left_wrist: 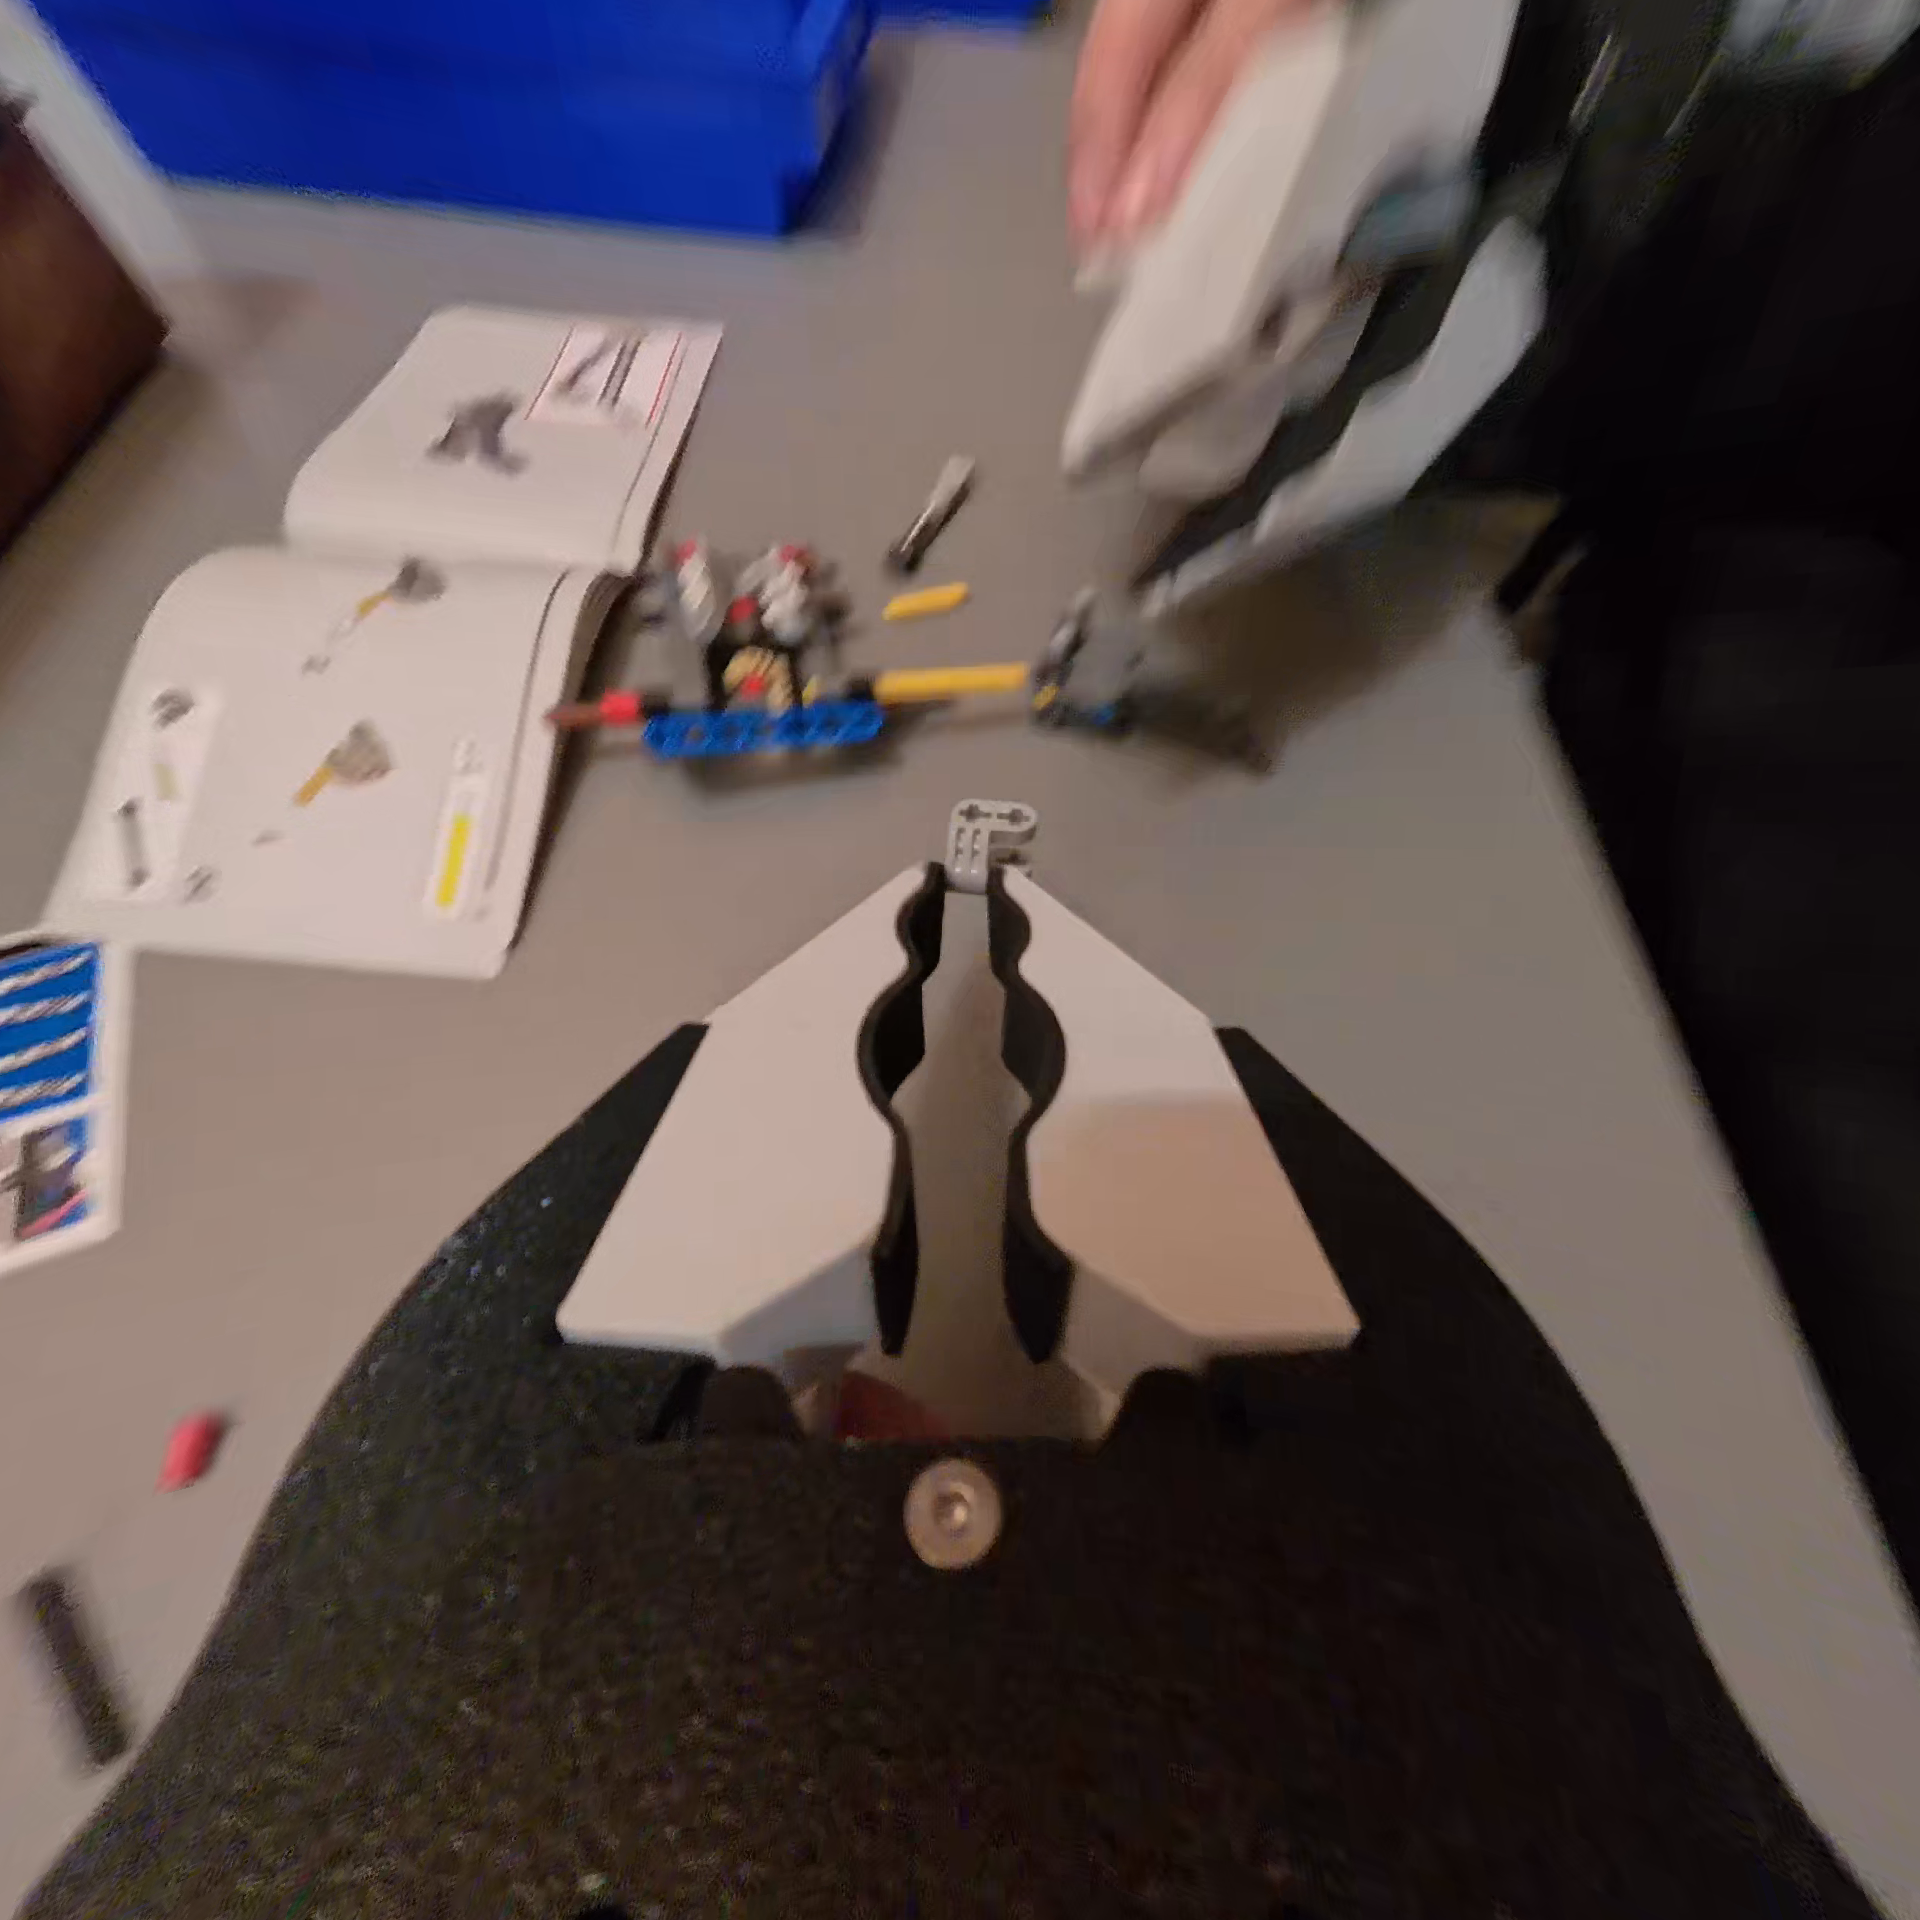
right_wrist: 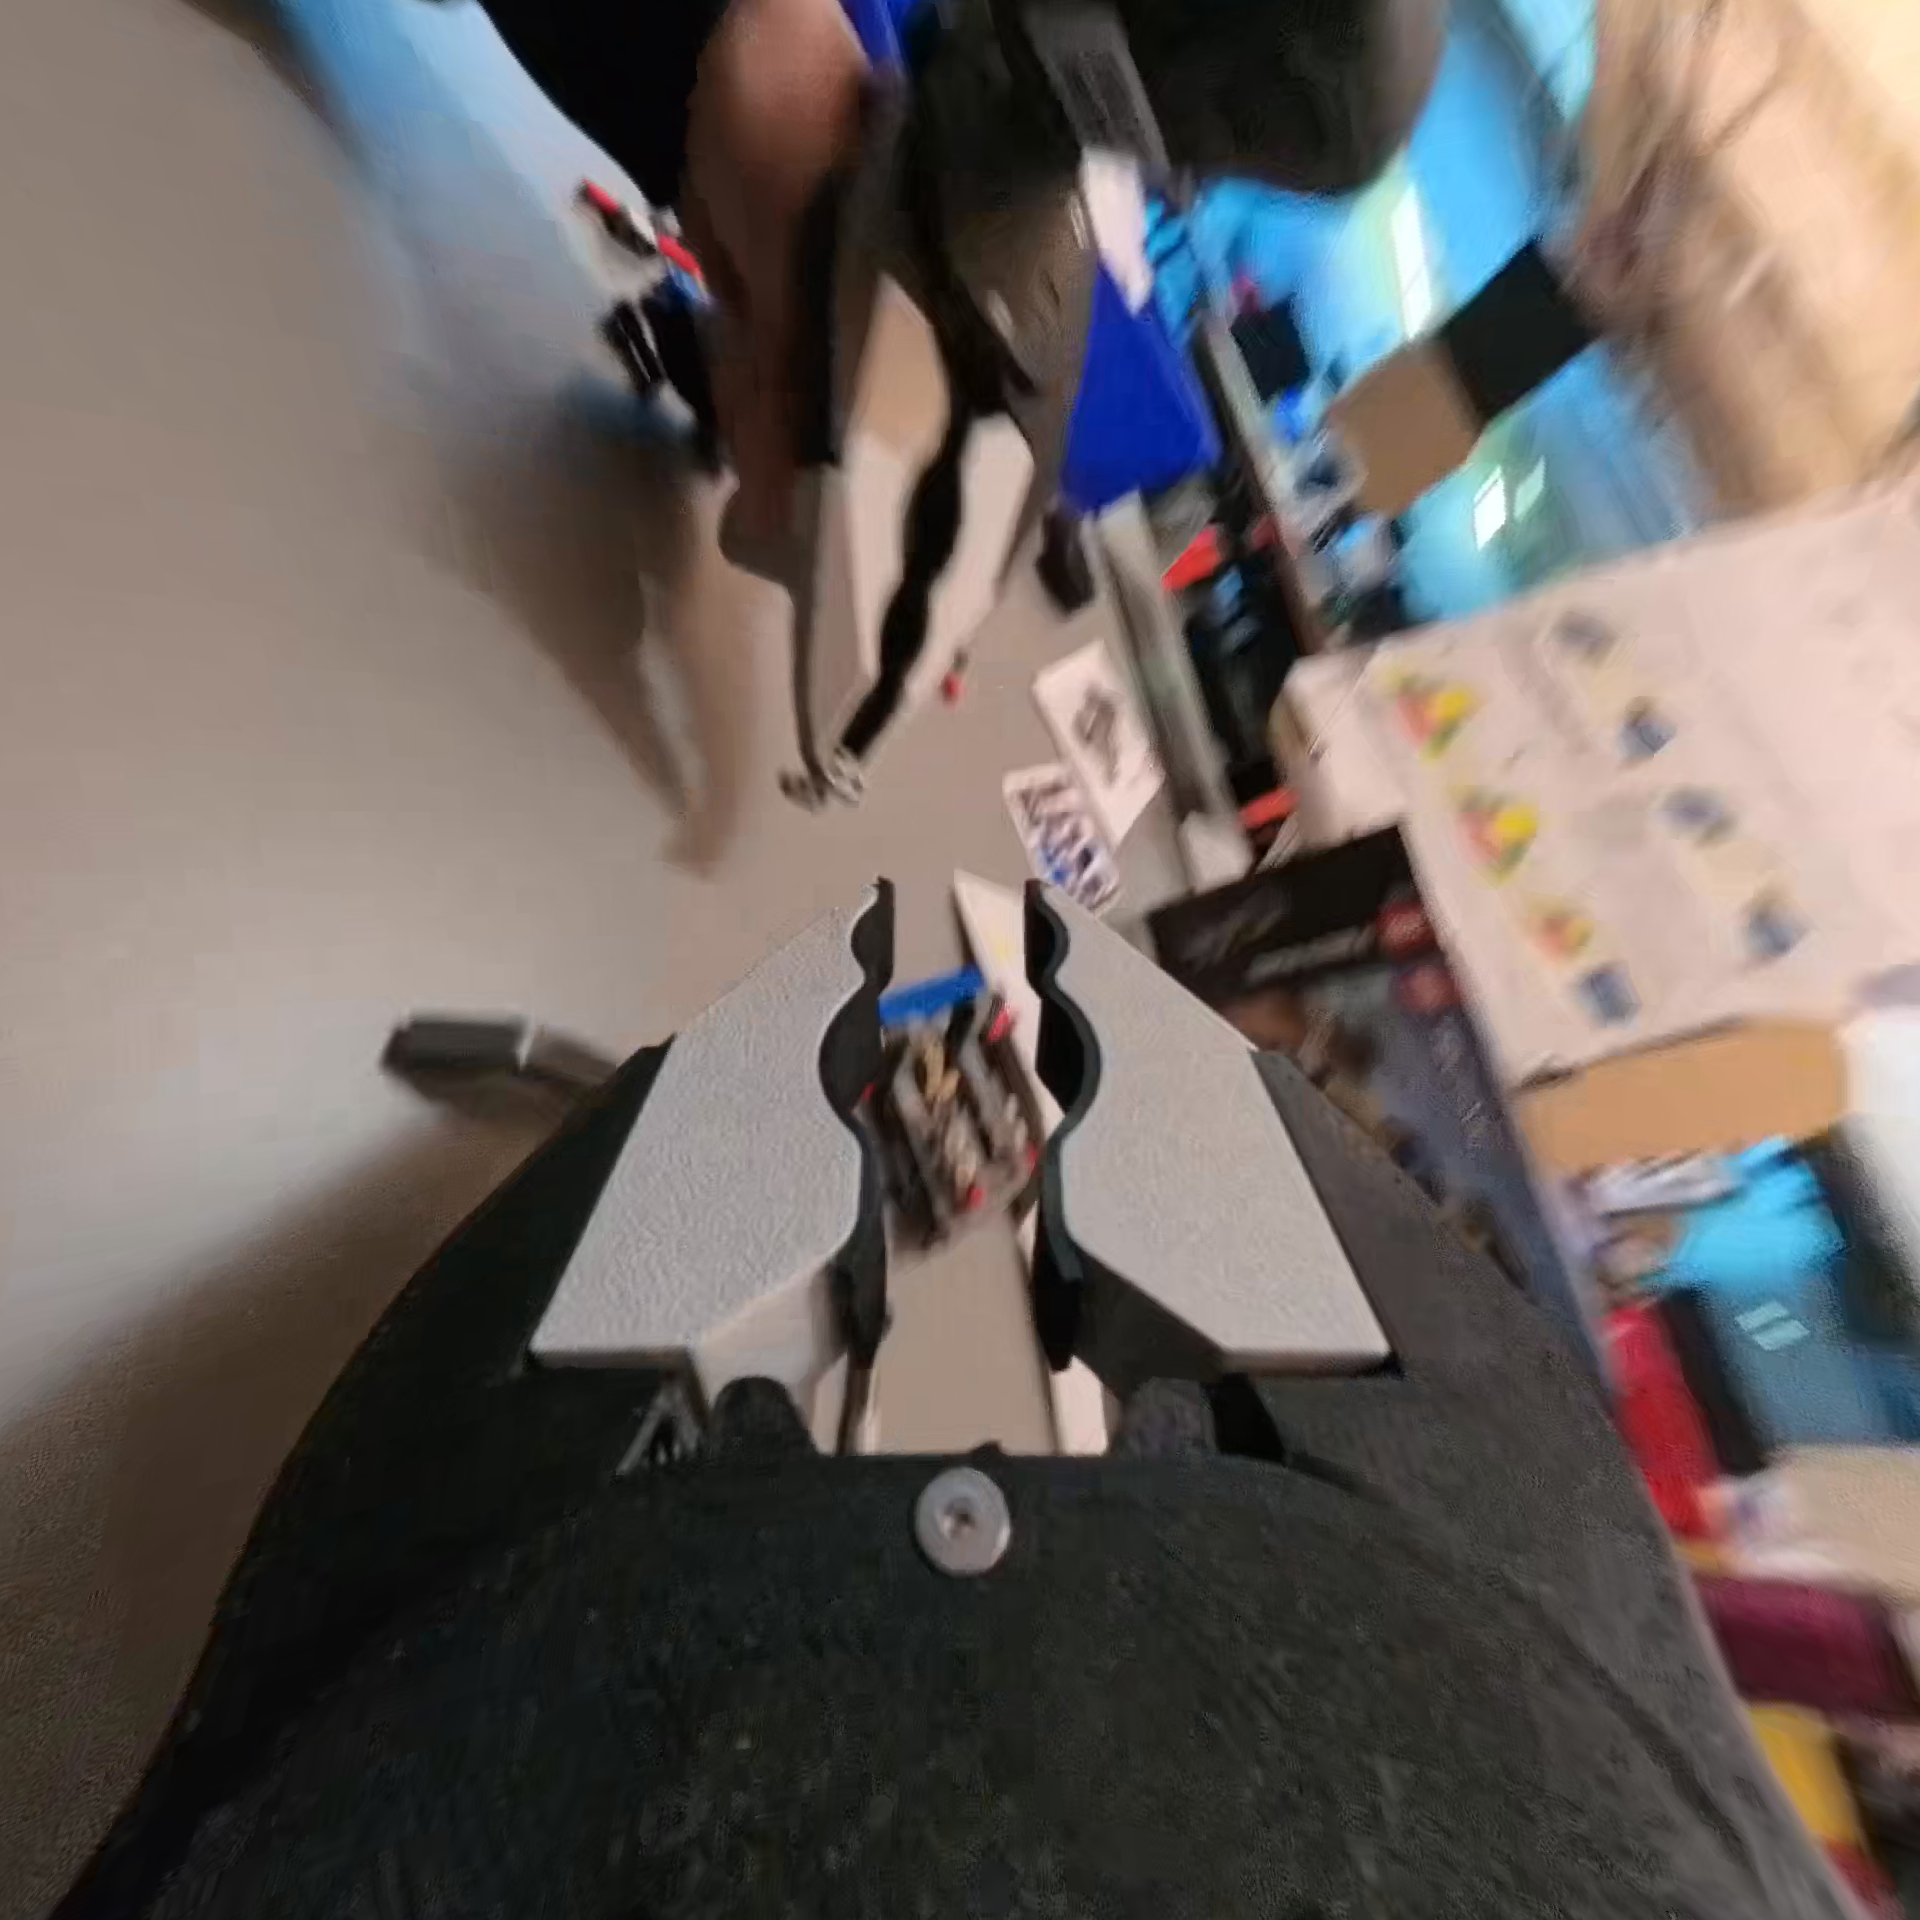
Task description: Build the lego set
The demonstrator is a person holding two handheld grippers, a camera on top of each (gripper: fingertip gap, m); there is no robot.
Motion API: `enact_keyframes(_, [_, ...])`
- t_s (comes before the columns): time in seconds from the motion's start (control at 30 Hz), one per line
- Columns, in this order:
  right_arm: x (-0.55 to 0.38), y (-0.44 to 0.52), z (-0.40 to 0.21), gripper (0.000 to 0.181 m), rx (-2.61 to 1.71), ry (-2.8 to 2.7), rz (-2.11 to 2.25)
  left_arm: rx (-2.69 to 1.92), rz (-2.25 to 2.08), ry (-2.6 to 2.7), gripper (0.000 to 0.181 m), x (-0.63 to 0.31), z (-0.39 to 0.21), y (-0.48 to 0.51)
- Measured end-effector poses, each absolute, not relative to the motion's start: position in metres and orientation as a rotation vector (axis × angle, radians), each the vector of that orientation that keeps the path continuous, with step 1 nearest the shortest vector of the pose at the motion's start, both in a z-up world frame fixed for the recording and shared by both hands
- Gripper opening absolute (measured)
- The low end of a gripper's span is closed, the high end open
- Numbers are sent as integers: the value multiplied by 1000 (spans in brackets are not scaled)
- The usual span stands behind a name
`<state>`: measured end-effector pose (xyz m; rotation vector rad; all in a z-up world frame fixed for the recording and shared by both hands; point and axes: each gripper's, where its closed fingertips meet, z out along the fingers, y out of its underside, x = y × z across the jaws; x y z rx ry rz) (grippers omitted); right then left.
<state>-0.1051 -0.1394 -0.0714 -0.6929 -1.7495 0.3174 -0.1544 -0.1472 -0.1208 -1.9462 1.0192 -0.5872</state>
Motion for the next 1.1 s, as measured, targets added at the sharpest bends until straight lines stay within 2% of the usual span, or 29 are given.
enact_keyframes(0.03, [-93, -124, -76, 22, -819, -1775, 366, -1981, -522, 1051, 5, -157, -130, -146])
enact_keyframes(0.23, [-28, -47, -123, 26, -1402, -1863, 469, -2026, -451, 1141, 5, -154, -147, -146])
enact_keyframes(0.4, [-27, -54, -149, 17, -1526, -1969, 633, -2039, -476, 1183, 5, -152, -151, -146])
enact_keyframes(0.47, [-30, -59, -151, 6, -1507, -2003, 665, -2043, -482, 1195, 5, -153, -152, -147])
enact_keyframes(0.63, [-35, -59, -150, 5, -1292, -2093, 510, -2047, -494, 1218, 5, -155, -154, -148])
enact_keyframes(0.73, [-49, -59, -123, 5, -928, -2039, 233, -2044, -503, 1204, 5, -156, -154, -146])
enact_keyframes(0.9, [-82, -99, -78, 5, -571, -1868, 97, -2021, -524, 1203, 5, -149, -149, -144])
enact_keyframes(1.1, [-106, -127, -105, 5, -317, -1982, -83, -2043, -495, 1208, 5, -154, -153, -140])
